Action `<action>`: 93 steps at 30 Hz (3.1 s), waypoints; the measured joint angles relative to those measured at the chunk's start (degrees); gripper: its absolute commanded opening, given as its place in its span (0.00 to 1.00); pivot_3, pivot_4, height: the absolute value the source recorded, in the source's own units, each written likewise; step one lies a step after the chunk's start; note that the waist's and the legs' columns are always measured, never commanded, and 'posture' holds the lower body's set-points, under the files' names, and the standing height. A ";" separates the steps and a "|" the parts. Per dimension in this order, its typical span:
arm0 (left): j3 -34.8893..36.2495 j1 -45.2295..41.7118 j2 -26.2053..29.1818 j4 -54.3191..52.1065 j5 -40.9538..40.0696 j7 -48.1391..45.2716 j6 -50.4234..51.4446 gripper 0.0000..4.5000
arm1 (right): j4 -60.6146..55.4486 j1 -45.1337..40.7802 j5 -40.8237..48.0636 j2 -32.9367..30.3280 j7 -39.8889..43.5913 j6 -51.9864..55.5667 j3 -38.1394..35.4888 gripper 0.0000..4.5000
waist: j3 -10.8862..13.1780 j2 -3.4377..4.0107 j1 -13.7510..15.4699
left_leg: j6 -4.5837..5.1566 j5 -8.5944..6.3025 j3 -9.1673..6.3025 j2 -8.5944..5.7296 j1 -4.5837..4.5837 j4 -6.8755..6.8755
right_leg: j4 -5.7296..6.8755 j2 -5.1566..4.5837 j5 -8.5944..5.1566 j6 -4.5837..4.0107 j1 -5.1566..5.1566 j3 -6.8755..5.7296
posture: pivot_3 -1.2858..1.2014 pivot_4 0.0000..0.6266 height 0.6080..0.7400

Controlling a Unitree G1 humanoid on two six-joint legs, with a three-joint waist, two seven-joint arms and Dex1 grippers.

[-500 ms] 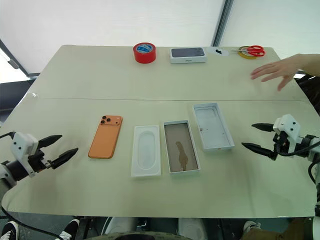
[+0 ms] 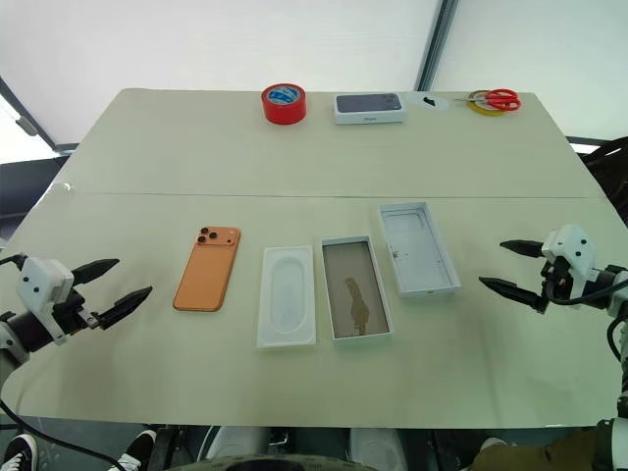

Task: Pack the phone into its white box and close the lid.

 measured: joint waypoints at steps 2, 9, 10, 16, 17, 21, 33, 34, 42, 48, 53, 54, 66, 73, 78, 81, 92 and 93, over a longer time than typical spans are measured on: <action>0.00 -0.13 0.12 0.24 -0.11 -0.77 -0.52 1.00 | 0.00 0.00 -0.01 0.00 0.00 -0.20 0.00 1.00 | 0.00 0.00 0.00 | 0.00 0.00 0.00 0.00 0.00 0.00 | 0.00 0.00 0.00 0.00 0.00 0.00 | 0.52 0.24 0.92; -0.01 -1.89 0.29 1.20 -0.58 -2.04 -1.37 1.00 | 0.07 -0.29 -0.23 0.01 -0.46 -1.02 0.01 1.00 | -0.01 0.02 -0.05 | 0.00 0.00 0.00 0.00 0.00 0.00 | 0.00 0.00 0.00 0.00 0.00 0.00 | 0.52 0.24 0.92; -0.06 -1.89 0.30 1.19 -0.55 -2.00 -1.36 1.00 | 0.18 -0.53 -0.35 0.01 -0.58 -1.08 0.01 1.00 | -0.01 0.03 -0.09 | 0.00 0.00 0.00 0.00 0.00 0.00 | 0.00 0.00 0.00 0.00 -0.01 0.00 | 0.52 0.24 0.92; -3.38 -3.14 0.67 -6.47 -0.74 2.81 8.84 1.00 | -5.54 -2.84 -0.50 1.23 -1.04 -0.43 0.90 1.00 | -0.01 0.04 -0.03 | 0.00 0.00 0.00 0.00 0.00 0.00 | 0.01 0.00 0.01 0.01 0.01 0.00 | 0.52 0.24 0.92; -3.78 -3.20 1.03 -8.24 -0.80 3.51 10.97 1.00 | -7.16 -3.05 -0.43 1.23 -0.97 -0.01 1.05 1.00 | -0.01 0.04 0.01 | -0.01 0.01 0.00 0.00 0.00 0.00 | 0.01 0.00 0.01 0.02 0.01 0.00 | 0.52 0.24 0.92; -5.36 -4.02 2.34 -16.40 -8.78 6.64 26.98 1.00 | -17.05 -2.20 1.27 2.03 -0.19 4.75 2.54 1.00 | -0.01 0.04 0.12 | -0.03 0.03 -0.01 0.00 -0.01 -0.01 | 0.01 0.01 0.01 0.02 0.03 0.00 | 0.52 0.24 0.92; -7.39 -8.74 -1.75 -25.10 -37.14 23.26 60.45 1.00 | -43.68 3.29 4.52 6.37 -1.35 15.26 10.60 1.00 | 0.00 0.04 0.43 | -0.04 0.04 -0.06 0.00 0.02 0.09 | 0.02 0.02 0.01 0.02 0.13 -0.01 | 0.52 0.24 0.92; -7.40 -9.42 -2.91 -25.04 -39.21 25.39 61.92 1.00 | -43.83 3.19 4.46 6.41 -1.58 15.40 11.08 1.00 | 0.00 0.02 0.49 | -0.08 0.07 -0.07 0.00 0.03 0.11 | 0.02 0.02 0.01 0.02 0.14 -0.02 | 0.52 0.24 0.92; -12.68 -13.93 -10.25 -23.29 -43.55 36.41 65.31 1.00 | -44.79 0.59 3.26 8.23 -2.55 15.98 14.21 1.00 | 0.03 -0.04 0.45 | -0.27 0.19 -0.07 -0.02 0.04 0.12 | 0.01 0.10 0.01 0.02 0.17 -0.02 | 0.52 0.24 0.92; -13.50 -15.14 -13.59 -22.00 -45.64 40.83 66.09 1.00 | -44.79 0.11 3.07 8.33 -3.33 16.14 14.30 1.00 | 0.01 -0.03 0.74 | -0.27 0.19 -0.08 -0.03 0.13 0.16 | -0.03 0.08 0.01 0.02 0.34 -0.03 | 0.52 0.24 0.92; -13.76 -15.88 -17.83 -19.84 -47.52 43.65 65.49 1.00 | -44.84 0.10 3.06 8.35 -3.81 16.95 14.30 1.00 | -0.03 0.01 1.12 | -0.27 0.19 -0.08 -0.04 0.17 0.18 | -0.06 0.08 0.01 0.02 0.40 -0.03 | 0.52 0.24 0.92; -14.04 -16.25 -18.16 -19.37 -47.66 43.89 65.44 1.00 | -44.91 0.10 3.05 8.39 -3.92 17.00 14.31 1.00 | -0.03 0.01 1.36 | -0.27 0.19 -0.08 -0.04 0.19 0.18 | -0.06 0.09 0.01 0.02 0.41 -0.03 | 0.52 0.24 0.92; -17.73 -18.19 -21.03 -14.80 -46.60 44.63 64.93 0.37 | -45.22 -0.85 2.76 9.14 -4.77 17.04 14.62 1.00 | -0.05 0.03 1.77 | -0.24 0.17 -0.09 -0.06 0.33 0.17 | -0.21 0.08 0.00 0.01 0.62 -0.03 | 0.52 0.24 0.92; -18.61 -17.50 -20.17 -14.49 -47.12 44.86 66.08 0.07 | -45.58 -0.64 2.82 9.28 -5.09 17.30 14.62 1.00 | -0.04 0.02 1.52 | -0.25 0.17 -0.10 -0.04 0.32 0.15 | -0.21 0.08 0.00 0.01 0.60 -0.03 | 0.52 0.24 0.92; -18.28 -17.40 -18.85 -14.47 -47.98 44.70 66.11 0.07 | -46.52 0.39 2.83 9.36 -5.30 17.64 14.63 1.00 | -0.04 0.02 1.45 | -0.25 0.17 -0.10 -0.04 0.32 0.14 | -0.22 0.08 0.00 0.01 0.59 -0.03 | 0.52 0.24 0.92; -17.94 -17.40 -18.60 -14.40 -48.84 44.79 66.10 0.03 | -48.01 1.46 3.05 9.35 -4.93 18.20 14.74 1.00 | -0.03 0.02 1.50 | -0.25 0.17 -0.12 -0.03 0.31 0.13 | -0.23 0.08 0.00 0.01 0.58 -0.03 | 0.52 0.24 0.92; -13.90 -19.97 -14.93 -14.58 -53.35 45.18 64.22 0.03 | -58.67 11.31 1.11 8.67 -2.67 18.33 20.45 1.00 | -0.03 0.01 1.67 | -0.26 0.16 -0.17 -0.02 0.27 0.10 | -0.37 0.06 -0.03 -0.05 0.58 -0.04 | 0.52 0.24 0.92; -13.74 -20.34 -14.76 -14.64 -53.49 45.14 63.88 0.03 | -57.91 11.61 -0.35 8.65 -2.71 16.98 21.17 1.00 | -0.03 0.01 1.65 | -0.26 0.16 -0.17 -0.02 0.26 0.10 | -0.38 0.06 -0.03 -0.05 0.58 -0.05 | 0.52 0.24 0.92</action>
